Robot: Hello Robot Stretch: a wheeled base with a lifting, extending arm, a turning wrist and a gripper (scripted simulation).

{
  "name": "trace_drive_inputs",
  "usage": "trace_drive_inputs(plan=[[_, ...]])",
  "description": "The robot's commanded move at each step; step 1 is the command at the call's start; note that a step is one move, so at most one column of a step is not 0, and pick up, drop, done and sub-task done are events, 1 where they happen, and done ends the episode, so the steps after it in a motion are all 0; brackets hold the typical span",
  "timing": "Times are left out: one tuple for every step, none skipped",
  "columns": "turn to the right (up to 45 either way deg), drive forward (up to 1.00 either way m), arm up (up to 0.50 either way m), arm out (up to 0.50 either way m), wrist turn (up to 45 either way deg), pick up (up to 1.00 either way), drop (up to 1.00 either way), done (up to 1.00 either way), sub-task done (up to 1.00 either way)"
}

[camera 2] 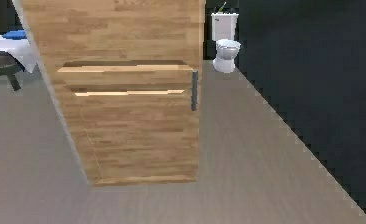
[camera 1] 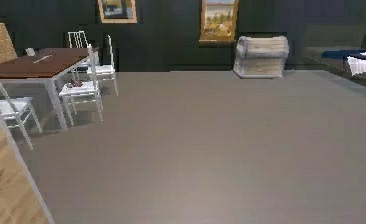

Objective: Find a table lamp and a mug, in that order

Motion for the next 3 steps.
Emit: trace_drive_inputs(plan=[[-21.0, 0.0, 0.0, 0.0, 0.0, 0.0, 0.0, 0.0, 0.0], [0.0, 1.0, 0.0, 0.0, 0.0, 0.0, 0.0, 0.0, 0.0], [0.0, 0.3, 0.0, 0.0, 0.0, 0.0, 0.0, 0.0, 0.0]])
